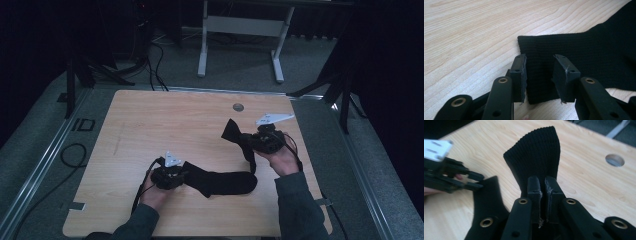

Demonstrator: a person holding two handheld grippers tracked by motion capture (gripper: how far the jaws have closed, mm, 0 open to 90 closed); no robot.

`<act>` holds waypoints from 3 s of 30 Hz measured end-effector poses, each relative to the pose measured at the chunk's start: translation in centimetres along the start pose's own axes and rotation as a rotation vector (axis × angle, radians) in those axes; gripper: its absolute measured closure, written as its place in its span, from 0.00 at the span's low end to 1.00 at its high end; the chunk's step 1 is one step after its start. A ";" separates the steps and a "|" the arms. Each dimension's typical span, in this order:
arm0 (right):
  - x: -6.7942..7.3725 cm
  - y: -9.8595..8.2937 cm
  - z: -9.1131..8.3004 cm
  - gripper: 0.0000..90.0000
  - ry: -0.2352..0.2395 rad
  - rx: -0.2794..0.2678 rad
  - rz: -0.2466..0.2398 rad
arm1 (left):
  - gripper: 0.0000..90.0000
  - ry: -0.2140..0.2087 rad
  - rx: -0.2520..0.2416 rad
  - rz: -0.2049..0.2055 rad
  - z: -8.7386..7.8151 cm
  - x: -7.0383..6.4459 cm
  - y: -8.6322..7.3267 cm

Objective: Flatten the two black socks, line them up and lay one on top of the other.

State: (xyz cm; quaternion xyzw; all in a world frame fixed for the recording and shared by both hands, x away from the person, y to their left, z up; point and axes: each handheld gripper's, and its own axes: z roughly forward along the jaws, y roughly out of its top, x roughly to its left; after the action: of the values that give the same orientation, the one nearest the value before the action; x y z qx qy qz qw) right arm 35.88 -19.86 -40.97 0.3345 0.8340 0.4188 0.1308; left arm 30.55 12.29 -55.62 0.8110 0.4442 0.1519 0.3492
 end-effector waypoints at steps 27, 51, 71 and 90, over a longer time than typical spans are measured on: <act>3.9 -2.6 -1.7 0.93 0.079 0.004 -0.089 | 0.69 -0.015 -0.002 -0.018 0.1 0.0 -0.1; 7.2 -4.1 9.0 0.93 0.160 0.131 0.020 | 0.84 0.011 -0.058 -0.071 -2.0 1.3 -0.4; 9.3 -4.4 13.6 0.93 0.168 0.212 0.077 | 1.00 0.029 0.045 -0.086 -1.0 1.1 -0.8; 10.4 -5.8 14.8 0.92 0.167 0.284 0.060 | 1.00 0.026 0.045 -0.071 -0.8 0.8 -0.8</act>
State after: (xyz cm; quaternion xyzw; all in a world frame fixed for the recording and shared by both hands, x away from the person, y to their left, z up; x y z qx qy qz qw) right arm 32.91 -6.36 -53.96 0.3385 0.8823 0.3269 0.0001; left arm 30.07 13.64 -55.62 0.8003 0.4806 0.1399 0.3303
